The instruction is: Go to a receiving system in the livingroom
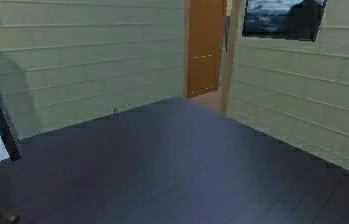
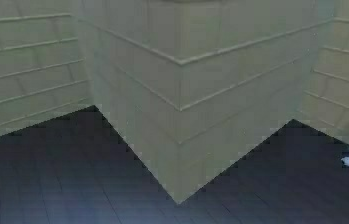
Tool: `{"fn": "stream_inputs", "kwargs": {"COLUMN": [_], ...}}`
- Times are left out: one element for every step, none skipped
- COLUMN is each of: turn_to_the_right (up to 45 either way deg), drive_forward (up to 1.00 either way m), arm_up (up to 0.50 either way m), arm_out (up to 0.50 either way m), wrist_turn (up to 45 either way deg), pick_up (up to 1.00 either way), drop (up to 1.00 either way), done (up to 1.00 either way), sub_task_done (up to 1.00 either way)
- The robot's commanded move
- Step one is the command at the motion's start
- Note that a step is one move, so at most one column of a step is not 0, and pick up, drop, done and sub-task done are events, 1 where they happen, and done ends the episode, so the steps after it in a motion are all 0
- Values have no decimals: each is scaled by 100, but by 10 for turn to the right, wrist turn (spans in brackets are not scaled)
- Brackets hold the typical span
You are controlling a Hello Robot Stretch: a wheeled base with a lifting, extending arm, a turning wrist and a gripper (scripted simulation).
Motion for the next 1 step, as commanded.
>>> {"fn": "stream_inputs", "kwargs": {"turn_to_the_right": [0], "drive_forward": [100], "arm_up": [0], "arm_out": [0], "wrist_turn": [0], "pick_up": [0], "drop": [0], "done": [0], "sub_task_done": [0]}}
